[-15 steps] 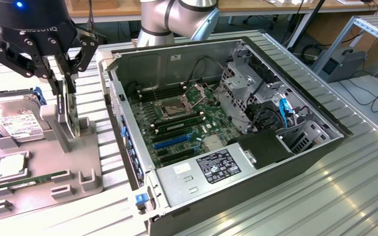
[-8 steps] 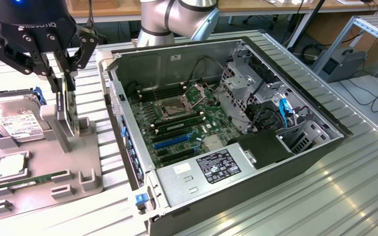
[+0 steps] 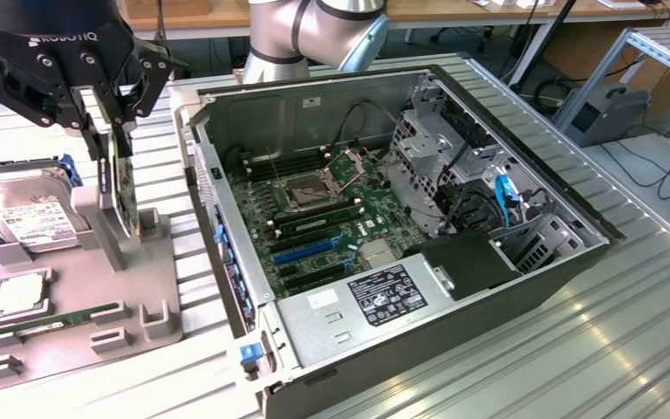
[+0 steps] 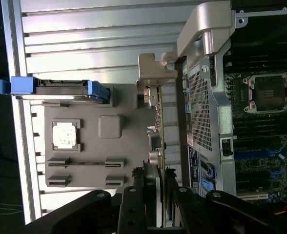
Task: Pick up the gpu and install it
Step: 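Pick up the gpu and move the gpu toward the slot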
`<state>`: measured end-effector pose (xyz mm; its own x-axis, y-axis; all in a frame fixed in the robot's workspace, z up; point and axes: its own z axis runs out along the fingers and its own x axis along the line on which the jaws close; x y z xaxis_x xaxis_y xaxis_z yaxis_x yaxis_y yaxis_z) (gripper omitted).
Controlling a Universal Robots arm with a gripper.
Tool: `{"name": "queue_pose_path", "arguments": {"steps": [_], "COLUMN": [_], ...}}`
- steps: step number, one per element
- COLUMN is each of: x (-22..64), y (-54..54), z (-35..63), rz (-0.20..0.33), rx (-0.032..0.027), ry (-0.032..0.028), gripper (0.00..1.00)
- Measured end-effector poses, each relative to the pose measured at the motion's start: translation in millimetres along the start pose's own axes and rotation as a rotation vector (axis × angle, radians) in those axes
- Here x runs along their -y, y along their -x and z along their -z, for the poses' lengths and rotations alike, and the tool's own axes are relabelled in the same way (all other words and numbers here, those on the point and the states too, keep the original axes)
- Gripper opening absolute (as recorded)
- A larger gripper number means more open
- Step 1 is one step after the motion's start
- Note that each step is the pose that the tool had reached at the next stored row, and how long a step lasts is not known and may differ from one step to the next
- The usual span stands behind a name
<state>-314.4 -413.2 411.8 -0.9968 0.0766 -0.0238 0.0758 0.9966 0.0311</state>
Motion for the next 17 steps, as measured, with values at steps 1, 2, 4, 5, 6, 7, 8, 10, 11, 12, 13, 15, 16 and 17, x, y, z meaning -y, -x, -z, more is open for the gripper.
{"name": "queue_pose_path", "arguments": {"steps": [1, 2, 4, 5, 6, 7, 8, 10, 11, 12, 13, 15, 16, 17], "x": [0.0, -0.1, -0.1, -0.1, -0.1, -0.1, -0.2, -0.2, -0.2, -0.2, -0.2, -0.3, -0.3, -0.3], "y": [0.1, 0.1, 0.1, 0.2, 0.2, 0.2, 0.2, 0.3, 0.3, 0.3, 0.3, 0.4, 0.4, 0.4], "z": [0.8, 1.5, 2.8, 3.4, 3.9, 4.4, 4.9, 5.9, 6.4, 6.9, 7.3, 8.2, 8.7, 9.3], "rz": [0.000, 0.000, 0.000, 0.000, 0.000, 0.000, 0.000, 0.000, 0.000, 0.000, 0.000, 0.000, 0.000, 0.000], "rx": [0.0000, 0.0000, 0.0000, -0.0001, -0.0001, -0.0001, -0.0001, -0.0001, -0.0002, -0.0002, -0.0002, -0.0001, -0.0001, -0.0002], "ry": [0.0000, -0.0001, -0.0001, -0.0001, -0.0001, -0.0001, -0.0001, -0.0001, -0.0002, -0.0001, -0.0002, -0.0001, -0.0001, -0.0001], "gripper": [0.27, 0.27, 0.27, 0.27, 0.27, 0.27, 0.27, 0.27, 0.27, 0.27, 0.27, 0.27, 0.27, 0.27]}}
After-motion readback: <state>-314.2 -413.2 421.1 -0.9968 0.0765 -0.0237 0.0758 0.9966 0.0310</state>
